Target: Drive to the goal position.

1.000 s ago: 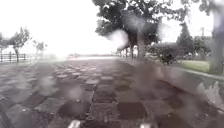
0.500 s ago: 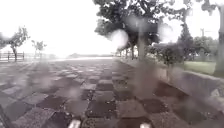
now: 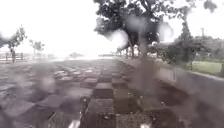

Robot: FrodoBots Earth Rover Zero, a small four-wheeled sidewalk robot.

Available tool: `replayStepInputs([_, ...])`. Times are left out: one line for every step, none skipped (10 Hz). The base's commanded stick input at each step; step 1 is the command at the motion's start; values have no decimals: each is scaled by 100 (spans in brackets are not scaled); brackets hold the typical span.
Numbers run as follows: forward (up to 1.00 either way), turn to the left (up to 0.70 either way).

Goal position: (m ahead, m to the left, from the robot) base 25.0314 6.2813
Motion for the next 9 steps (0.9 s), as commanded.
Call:
replayStepInputs([70,0])
replayStepInputs([70,0])
replayStepInputs([70,0])
replayStepInputs([70,0])
replayStepInputs([70,0])
replayStepInputs([70,0])
replayStepInputs([70,0])
replayStepInputs([70,0])
replayStepInputs([70,0])
